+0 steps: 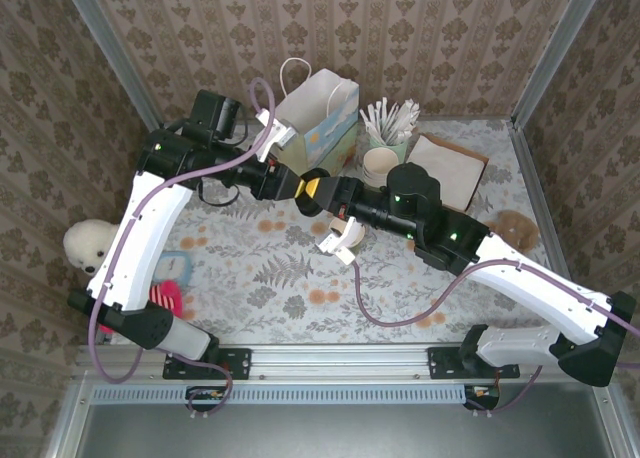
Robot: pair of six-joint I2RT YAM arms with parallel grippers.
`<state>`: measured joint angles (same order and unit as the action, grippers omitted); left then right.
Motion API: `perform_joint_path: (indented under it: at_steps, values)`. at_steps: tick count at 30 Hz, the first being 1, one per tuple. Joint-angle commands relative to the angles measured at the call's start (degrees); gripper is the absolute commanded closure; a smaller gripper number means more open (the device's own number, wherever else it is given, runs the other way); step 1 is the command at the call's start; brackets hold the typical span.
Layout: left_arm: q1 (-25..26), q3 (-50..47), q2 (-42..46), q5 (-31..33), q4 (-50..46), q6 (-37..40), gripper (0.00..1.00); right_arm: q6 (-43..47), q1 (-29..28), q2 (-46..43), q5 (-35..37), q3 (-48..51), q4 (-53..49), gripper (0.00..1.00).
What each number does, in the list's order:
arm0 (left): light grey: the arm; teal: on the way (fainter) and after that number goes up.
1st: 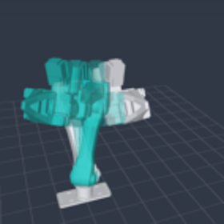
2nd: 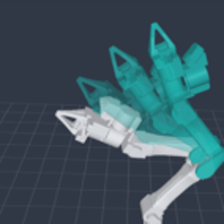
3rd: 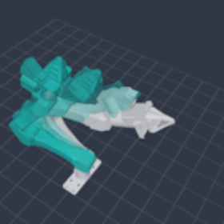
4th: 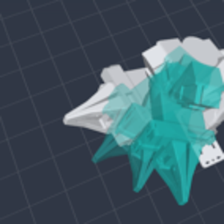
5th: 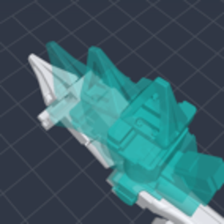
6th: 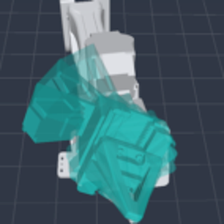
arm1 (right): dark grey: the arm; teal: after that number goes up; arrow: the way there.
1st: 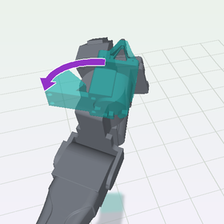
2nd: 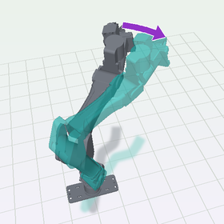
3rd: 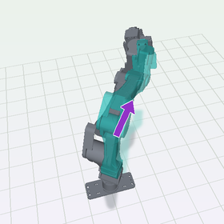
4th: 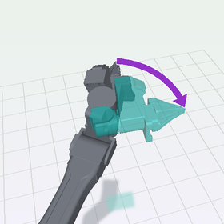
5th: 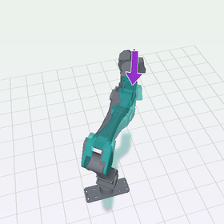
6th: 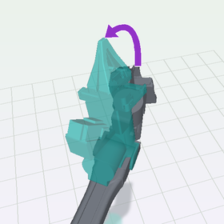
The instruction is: Pack the takeout coffee
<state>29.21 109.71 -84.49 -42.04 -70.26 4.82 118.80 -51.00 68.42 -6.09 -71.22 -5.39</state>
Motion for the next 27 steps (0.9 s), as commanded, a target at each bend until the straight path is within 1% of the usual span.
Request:
perform_joint_path:
  at_steps: [1, 4, 6, 9, 13, 16, 19, 20, 21, 22, 23, 24, 25, 26, 27]
  values:
    - [0.1, -1.3, 0.3, -5.4, 1.2, 1.7, 0.72, 8.7, -0.5, 0.0, -2.4, -0.4, 3.0, 1.00]
    - [-0.2, -2.3, 1.1, -6.7, 2.9, 0.9, 0.82, 8.1, -0.6, -0.1, -2.3, 0.4, 4.7, 1.00]
    - [-0.4, -3.2, 1.6, -8.0, 3.9, 0.5, 0.84, 7.4, -0.6, -0.1, -2.2, 1.0, 6.0, 1.00]
    - [-0.5, -4.5, 2.1, -7.9, 5.3, -0.2, 0.84, 6.0, -0.6, -0.4, -2.2, 1.7, 7.5, 1.00]
    - [-0.6, -5.1, 2.3, -9.2, 6.9, -1.4, 1.00, 5.4, -0.6, -0.5, -2.0, 2.4, 7.7, 1.00]
    - [-0.8, -5.8, 3.0, -8.8, 8.7, -2.6, 1.00, 4.3, -0.7, -0.6, -1.5, 2.7, 7.3, 1.00]
    - [-1.3, -7.3, 4.2, -6.7, 11.3, -4.6, 1.00, 1.9, -0.6, -0.7, 0.5, 2.6, 4.9, 0.90]
    - [-1.8, -8.1, 4.7, -5.2, 12.6, -5.5, 1.00, 0.4, -0.6, -0.7, 1.6, 2.9, 4.2, 0.82]
    - [-2.1, -8.8, 5.1, -4.0, 13.6, -6.3, 1.00, -1.3, -0.7, -1.0, 2.6, 3.2, 3.5, 0.72]
    - [-2.6, -9.7, 5.6, -2.8, 14.8, -7.2, 1.00, -4.3, -0.7, -1.2, 3.9, 3.5, 1.9, 0.57]
    - [-2.7, -10.5, 6.1, -1.5, 15.8, -8.1, 1.00, -8.8, -0.7, -1.7, 5.2, 3.4, -0.8, 0.40]
    - [-2.7, -11.1, 6.4, -0.2, 16.5, -8.6, 1.00, -13.7, -0.7, -2.0, 6.6, 3.1, -3.4, 0.31]
    - [-4.4, -11.6, 6.8, 1.6, 17.2, -9.2, 1.00, -20.7, -0.8, -2.2, 8.5, 2.7, -6.0, 0.27]
    - [-4.5, -12.0, 7.0, 3.3, 17.5, -9.5, 1.00, -27.1, -0.7, -2.3, 10.0, 2.2, -8.4, 0.25]
    - [-4.6, -12.4, 7.1, 5.6, 17.6, -9.6, 1.00, -36.6, -0.6, -2.4, 11.0, 1.1, -12.5, 0.24]
